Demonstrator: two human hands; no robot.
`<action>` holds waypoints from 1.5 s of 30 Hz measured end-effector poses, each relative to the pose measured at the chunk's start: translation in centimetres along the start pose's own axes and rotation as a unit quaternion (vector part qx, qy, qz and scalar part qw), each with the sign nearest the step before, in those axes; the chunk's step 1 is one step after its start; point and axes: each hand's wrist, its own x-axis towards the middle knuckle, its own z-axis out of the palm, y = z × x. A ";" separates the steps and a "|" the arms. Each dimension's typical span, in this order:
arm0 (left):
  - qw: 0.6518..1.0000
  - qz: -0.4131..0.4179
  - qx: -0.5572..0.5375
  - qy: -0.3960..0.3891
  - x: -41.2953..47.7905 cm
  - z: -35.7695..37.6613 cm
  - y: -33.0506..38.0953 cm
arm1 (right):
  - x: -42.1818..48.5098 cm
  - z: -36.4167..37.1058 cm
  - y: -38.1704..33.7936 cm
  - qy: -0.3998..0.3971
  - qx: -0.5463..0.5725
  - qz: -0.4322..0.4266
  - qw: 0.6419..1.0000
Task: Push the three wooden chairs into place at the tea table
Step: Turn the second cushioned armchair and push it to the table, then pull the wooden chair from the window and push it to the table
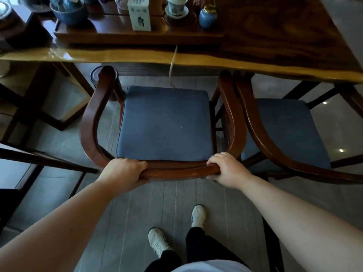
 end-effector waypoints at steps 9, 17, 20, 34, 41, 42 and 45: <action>0.999 0.028 -0.013 0.039 -0.6 0.5 1.3 | -1.2 -0.4 -0.3 -0.020 -0.039 0.023 0.999; 0.999 -0.020 -0.021 0.022 -1.2 0.0 2.2 | -0.8 -1.9 -3.2 -0.103 -0.120 -0.055 0.986; 0.998 -0.038 0.018 0.044 -2.4 -0.5 3.1 | -0.5 -1.5 -5.2 -0.119 -0.192 -0.112 0.968; 0.937 -0.334 0.095 0.039 -17.9 -5.7 3.2 | 7.6 -0.3 -18.3 -0.118 -0.284 -0.375 0.874; 0.860 -0.497 0.073 0.087 -26.6 -6.2 -0.5 | 11.4 2.2 -29.2 -0.119 -0.268 -0.460 0.838; 0.853 -0.508 0.073 0.100 -27.7 -6.4 -1.3 | 11.9 2.8 -30.9 -0.116 -0.267 -0.467 0.835; 0.831 -0.540 0.063 0.117 -31.0 -7.0 -4.2 | 13.2 4.7 -35.9 -0.107 -0.266 -0.486 0.825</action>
